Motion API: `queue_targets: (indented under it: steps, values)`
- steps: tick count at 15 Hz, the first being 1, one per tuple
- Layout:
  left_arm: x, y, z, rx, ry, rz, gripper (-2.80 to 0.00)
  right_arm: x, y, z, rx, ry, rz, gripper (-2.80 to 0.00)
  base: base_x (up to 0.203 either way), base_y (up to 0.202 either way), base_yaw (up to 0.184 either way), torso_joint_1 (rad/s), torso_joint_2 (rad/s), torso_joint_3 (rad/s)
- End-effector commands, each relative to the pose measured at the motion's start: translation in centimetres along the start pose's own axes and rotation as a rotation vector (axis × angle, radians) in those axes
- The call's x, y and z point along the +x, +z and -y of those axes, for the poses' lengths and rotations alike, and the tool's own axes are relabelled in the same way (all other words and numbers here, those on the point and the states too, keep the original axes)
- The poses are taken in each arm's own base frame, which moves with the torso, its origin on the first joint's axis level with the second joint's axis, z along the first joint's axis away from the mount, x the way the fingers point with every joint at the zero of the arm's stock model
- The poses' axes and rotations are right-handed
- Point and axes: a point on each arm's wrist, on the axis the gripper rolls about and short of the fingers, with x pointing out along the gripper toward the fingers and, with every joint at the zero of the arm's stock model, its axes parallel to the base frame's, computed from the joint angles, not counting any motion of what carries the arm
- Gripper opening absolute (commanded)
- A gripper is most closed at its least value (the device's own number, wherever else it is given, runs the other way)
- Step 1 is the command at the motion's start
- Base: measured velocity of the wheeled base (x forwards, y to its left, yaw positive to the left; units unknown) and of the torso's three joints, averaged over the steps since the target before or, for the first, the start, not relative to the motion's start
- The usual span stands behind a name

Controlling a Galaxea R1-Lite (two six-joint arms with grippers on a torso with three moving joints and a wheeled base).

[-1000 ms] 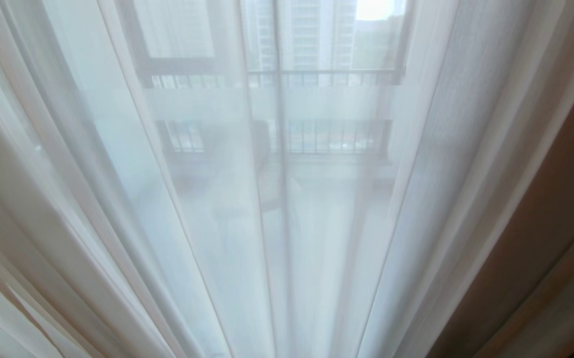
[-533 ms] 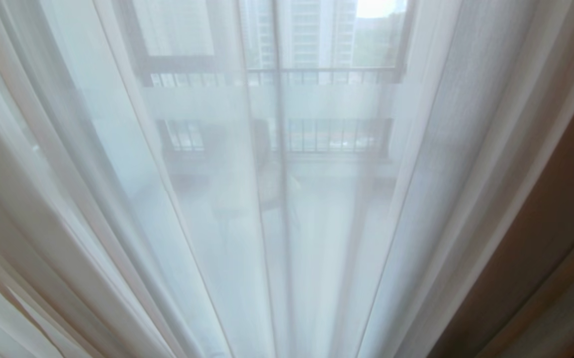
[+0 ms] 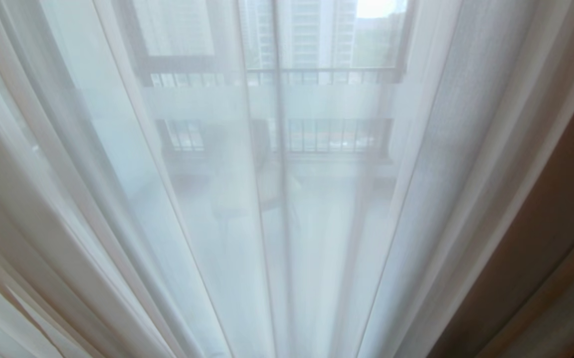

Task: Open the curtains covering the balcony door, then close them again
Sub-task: Close the outer curtains on both sides

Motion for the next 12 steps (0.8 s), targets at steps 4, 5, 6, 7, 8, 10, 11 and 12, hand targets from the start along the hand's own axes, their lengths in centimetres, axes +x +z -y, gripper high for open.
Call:
queue_targets:
  steps: [4,5,6,7,8,10,11,12]
  values:
    - [0.0,0.0,0.0,-0.001,0.002,0.001,-2.8,0.0,-0.01,0.0,0.0,0.0,-0.001,-2.8,0.0,0.0,0.0,0.0,0.0,0.0]
    - [0.0,0.0,0.0,-0.001,-0.001,0.001,-2.8,0.0,-0.01,0.0,0.0,0.0,-0.001,-2.8,0.0,0.0,0.0,0.0,0.0,0.0]
    - [0.0,0.0,0.0,-0.001,0.0,0.001,-2.8,0.0,-0.01,0.0,0.0,0.0,-0.001,-2.8,0.0,0.0,0.0,0.0,0.0,0.0]
    - [0.0,0.0,0.0,-0.001,0.001,0.001,-2.8,0.0,0.0,0.0,-0.002,0.0,0.001,-2.8,0.0,0.0,0.0,0.0,0.0,0.0]
    - [0.0,0.0,0.0,-0.001,-0.001,0.001,-2.8,0.0,0.0,-0.01,-0.011,0.003,0.001,-2.8,0.0,0.0,0.0,0.0,0.0,0.0]
    - [0.0,0.0,0.0,-0.001,0.0,0.001,-2.8,0.0,-0.01,-0.02,-0.02,0.01,0.0,-2.8,0.0,0.0,0.0,0.0,0.0,0.0]
    - [0.0,0.0,0.0,-0.001,-0.001,0.001,-2.8,0.0,0.0,-0.02,-0.014,0.011,0.001,-2.8,0.0,0.0,0.0,0.0,0.0,0.0]
    - [0.0,0.0,0.0,-0.001,-0.001,0.001,-2.8,0.0,0.0,-0.02,-0.014,0.011,0.001,-2.8,0.0,0.0,0.0,0.0,0.0,0.0]
